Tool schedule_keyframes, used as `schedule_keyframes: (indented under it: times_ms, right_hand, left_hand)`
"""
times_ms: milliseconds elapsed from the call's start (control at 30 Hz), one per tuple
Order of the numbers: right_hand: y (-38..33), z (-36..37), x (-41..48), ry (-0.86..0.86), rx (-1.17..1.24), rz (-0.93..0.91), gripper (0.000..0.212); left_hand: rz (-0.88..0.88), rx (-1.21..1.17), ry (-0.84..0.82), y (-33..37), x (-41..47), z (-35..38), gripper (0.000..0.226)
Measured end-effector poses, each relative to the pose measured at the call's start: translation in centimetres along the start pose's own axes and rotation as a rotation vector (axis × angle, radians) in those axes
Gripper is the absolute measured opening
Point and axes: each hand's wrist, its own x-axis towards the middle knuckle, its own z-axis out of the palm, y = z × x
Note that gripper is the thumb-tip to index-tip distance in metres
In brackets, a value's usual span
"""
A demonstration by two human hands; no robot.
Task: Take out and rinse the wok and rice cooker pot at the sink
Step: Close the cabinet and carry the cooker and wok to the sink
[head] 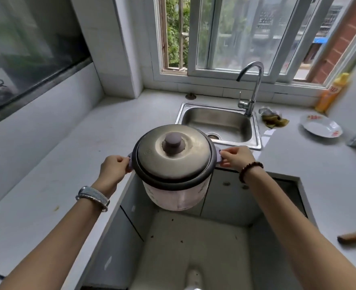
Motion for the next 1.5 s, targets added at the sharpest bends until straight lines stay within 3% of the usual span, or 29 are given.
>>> schedule_keyframes:
  times_ms: [433, 833, 1167, 1500]
  right_hand:
    - [-5.4, 8.1, 14.0, -0.260, -0.043, -0.002, 0.012]
    - [-11.1, 23.4, 22.0, -0.439, -0.113, -0.015, 0.024]
    - [-15.0, 36.7, 27.4, -0.506, -0.180, 0.011, 0.031]
    - [-17.1, 45.5, 31.8, -0.493, -0.291, -0.028, 0.033]
  left_hand:
    - [-0.127, 0.016, 0.254, 0.3, 7.9, -1.6, 0.040]
    - [-0.275, 0.011, 0.450, -4.0, 16.4, -9.3, 0.039]
    - [-0.353, 0.056, 0.518, -7.2, 23.7, -15.9, 0.035]
    - [-0.431, 0.110, 0.612, -9.0, 30.8, -17.7, 0.034]
